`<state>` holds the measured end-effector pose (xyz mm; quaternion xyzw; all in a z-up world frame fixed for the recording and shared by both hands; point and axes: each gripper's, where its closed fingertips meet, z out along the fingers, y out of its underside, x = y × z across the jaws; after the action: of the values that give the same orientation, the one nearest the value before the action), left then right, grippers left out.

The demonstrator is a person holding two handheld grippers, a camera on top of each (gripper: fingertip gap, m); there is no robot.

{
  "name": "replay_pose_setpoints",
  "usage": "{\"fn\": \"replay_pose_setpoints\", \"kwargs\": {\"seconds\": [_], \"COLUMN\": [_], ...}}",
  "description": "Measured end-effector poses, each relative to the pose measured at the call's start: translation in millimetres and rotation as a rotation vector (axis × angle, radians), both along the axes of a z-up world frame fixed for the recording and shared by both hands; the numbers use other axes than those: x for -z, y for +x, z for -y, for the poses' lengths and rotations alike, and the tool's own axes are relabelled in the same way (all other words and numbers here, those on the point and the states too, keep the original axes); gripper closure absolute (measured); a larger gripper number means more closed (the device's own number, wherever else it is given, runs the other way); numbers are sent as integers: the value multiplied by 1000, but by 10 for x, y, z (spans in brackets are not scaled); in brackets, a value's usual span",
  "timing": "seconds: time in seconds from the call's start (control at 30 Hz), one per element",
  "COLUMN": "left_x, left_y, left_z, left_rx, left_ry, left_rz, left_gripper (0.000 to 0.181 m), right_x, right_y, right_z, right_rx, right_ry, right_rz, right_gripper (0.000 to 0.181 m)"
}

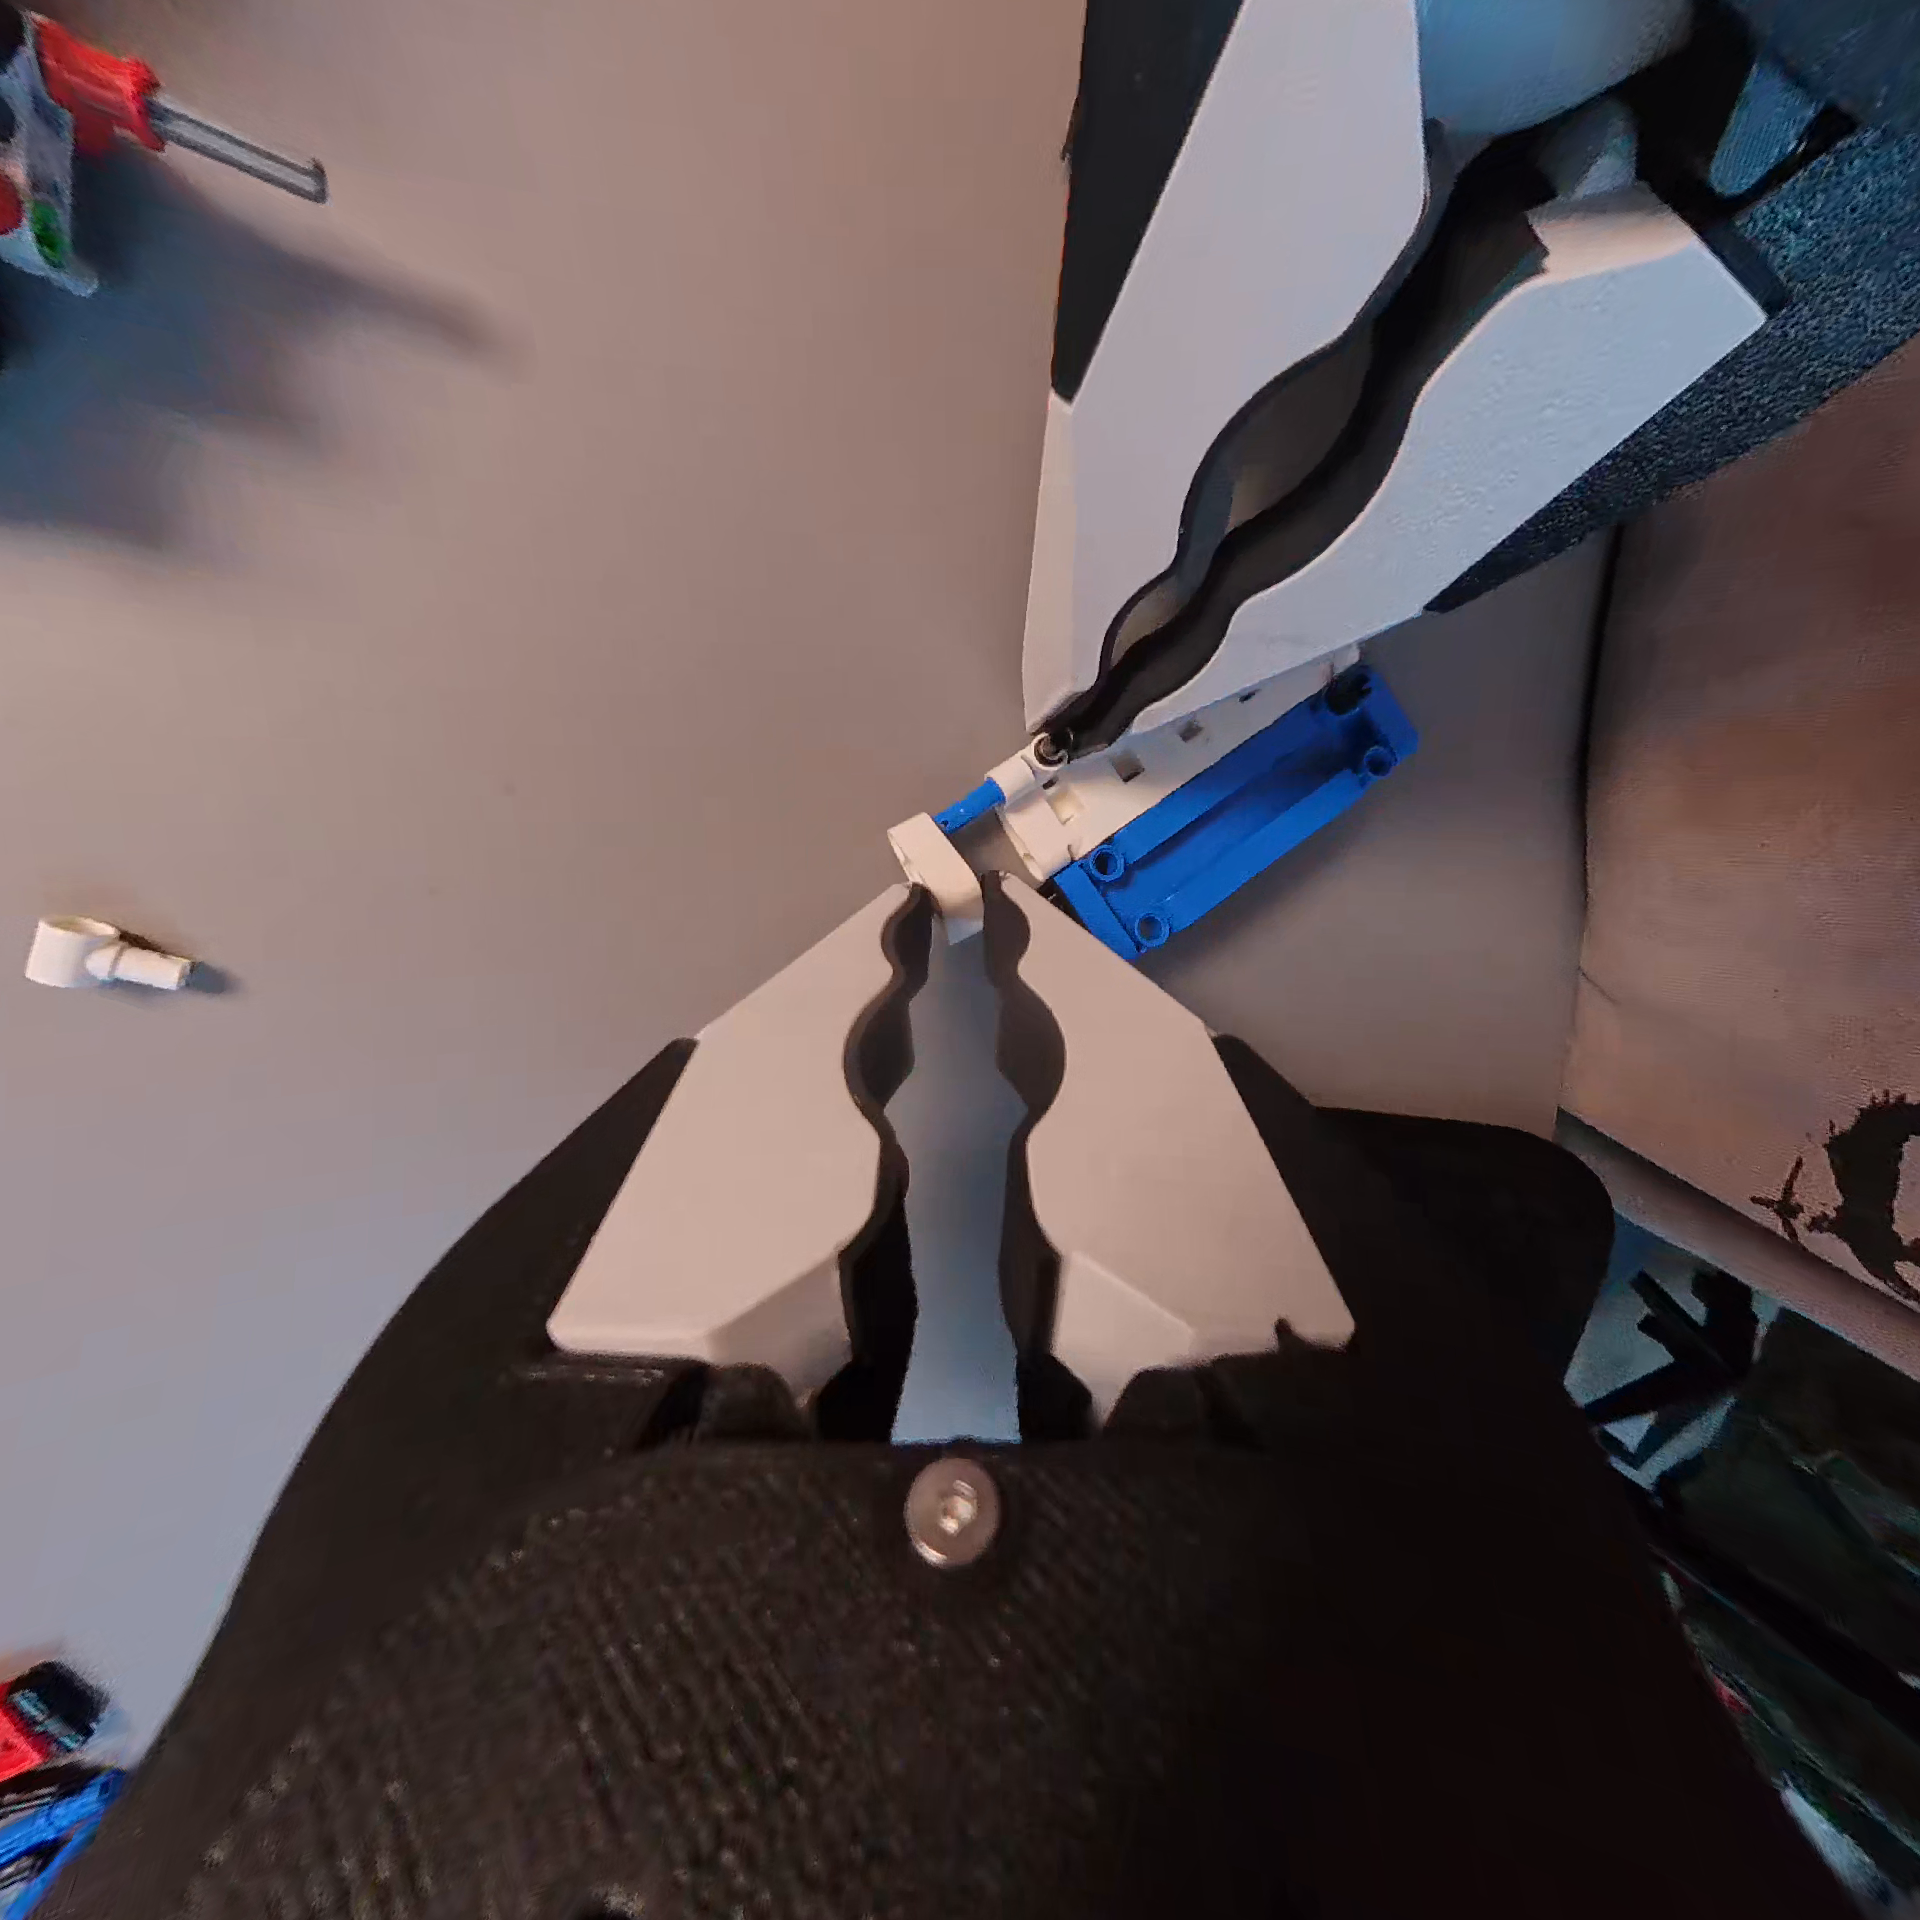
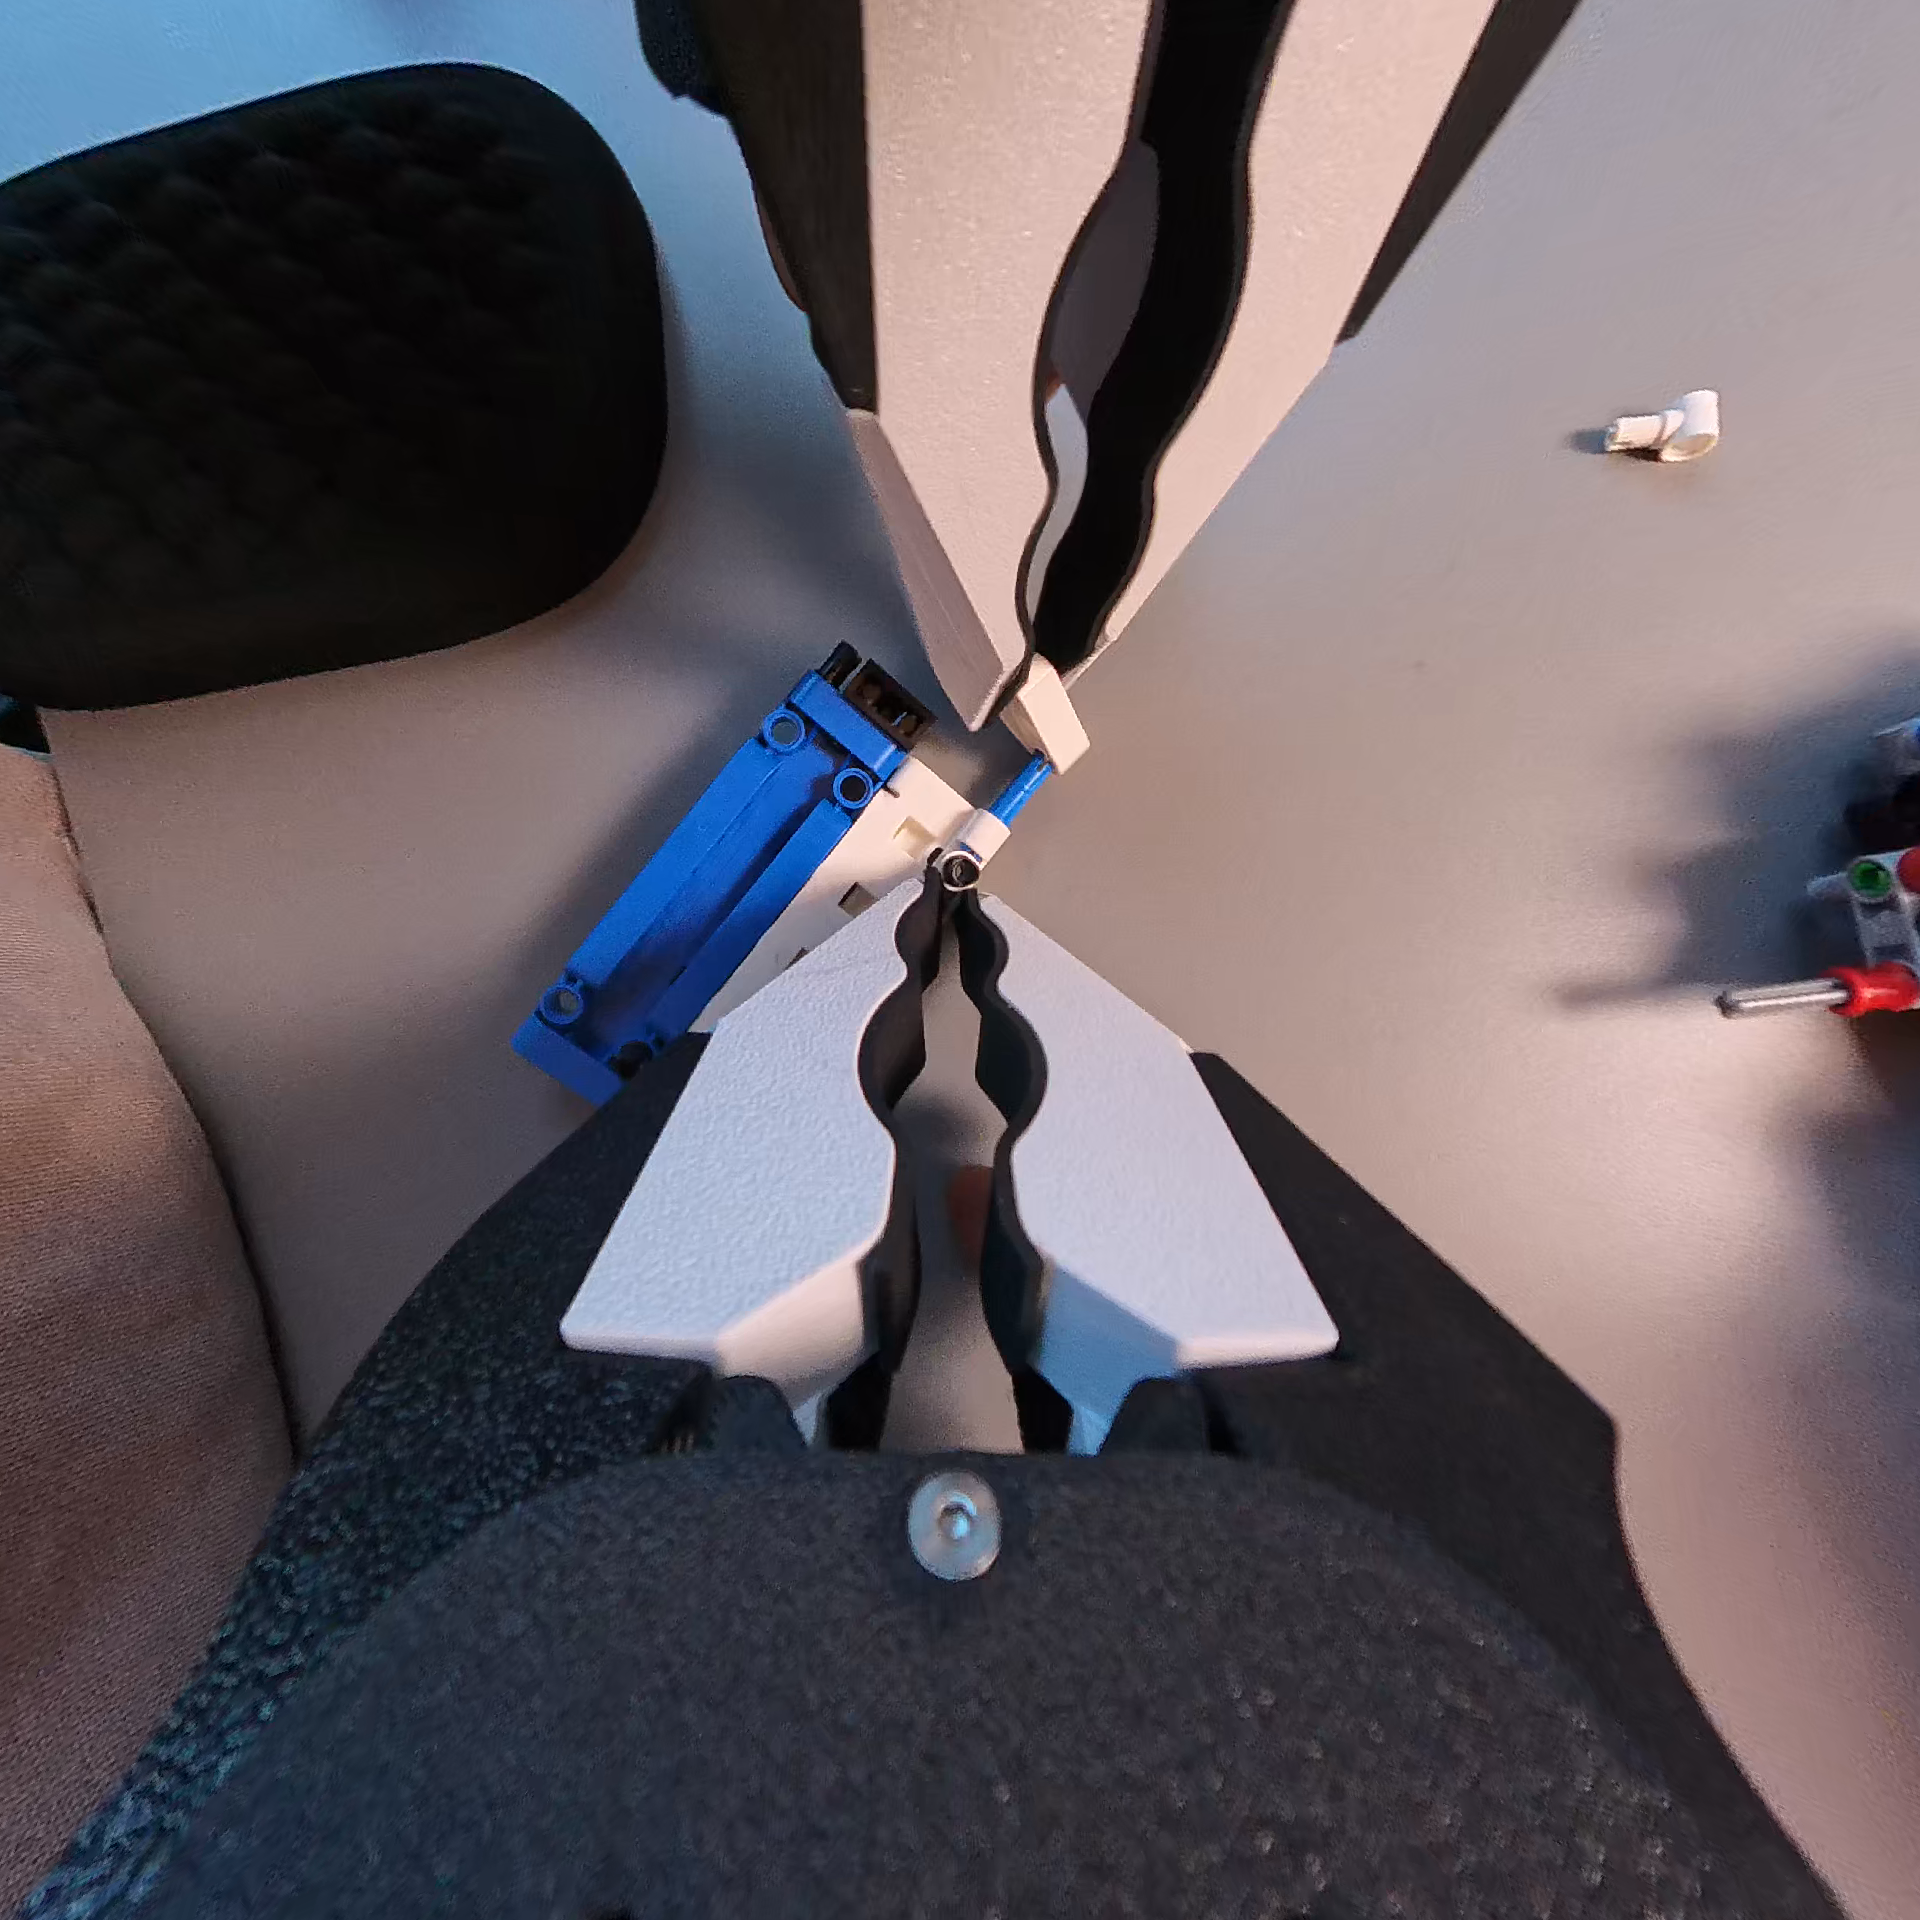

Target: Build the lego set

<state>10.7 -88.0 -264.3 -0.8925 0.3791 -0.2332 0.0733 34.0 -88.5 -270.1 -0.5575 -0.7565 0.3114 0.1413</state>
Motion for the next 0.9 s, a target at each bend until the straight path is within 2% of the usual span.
{"fn": "replay_pose_setpoints", "kwargs": {"seconds": [0.03, 0.13, 0.27, 0.33, 0.43, 0.53, 0.6, 0.77, 0.9], "left_x": [0, 9, 34, 28, 44, 56, 51, 48, 70], "left_y": [14, 35, 41, 43, 32, 29, 26, 24, 2], "left_z": [-2, -14, 24, 59, 30, -87, -99, -118, -178], "left_rx": [-2, -24, -24, -32, -67, -185, -187, -204, -322], "left_ry": [29, 134, 319, 353, 317, 266, 268, 268, 273], "left_rz": [1, 35, 168, 222, 143, 29, -23, -25, -34], "left_gripper": [174, 174, 173, 173, 174, 174, 174, 174, 174], "right_x": [0, 0, -9, -20, -16, 5, 2, -4, -8], "right_y": [11, 29, 51, 52, 48, 34, 33, 34, 31], "right_z": [2, -6, -27, -59, -71, -46, -92, -136, -203], "right_rx": [0, 3, -2, -2, -8, 1, 29, 64, 94], "right_ry": [-9, -24, -48, -49, -16, -6, 17, 9, 14], "right_rz": [-2, -5, -18, -22, -8, -5, -11, -19, -11], "right_gripper": [181, 181, 181, 181, 181, 181, 181, 181, 179]}}
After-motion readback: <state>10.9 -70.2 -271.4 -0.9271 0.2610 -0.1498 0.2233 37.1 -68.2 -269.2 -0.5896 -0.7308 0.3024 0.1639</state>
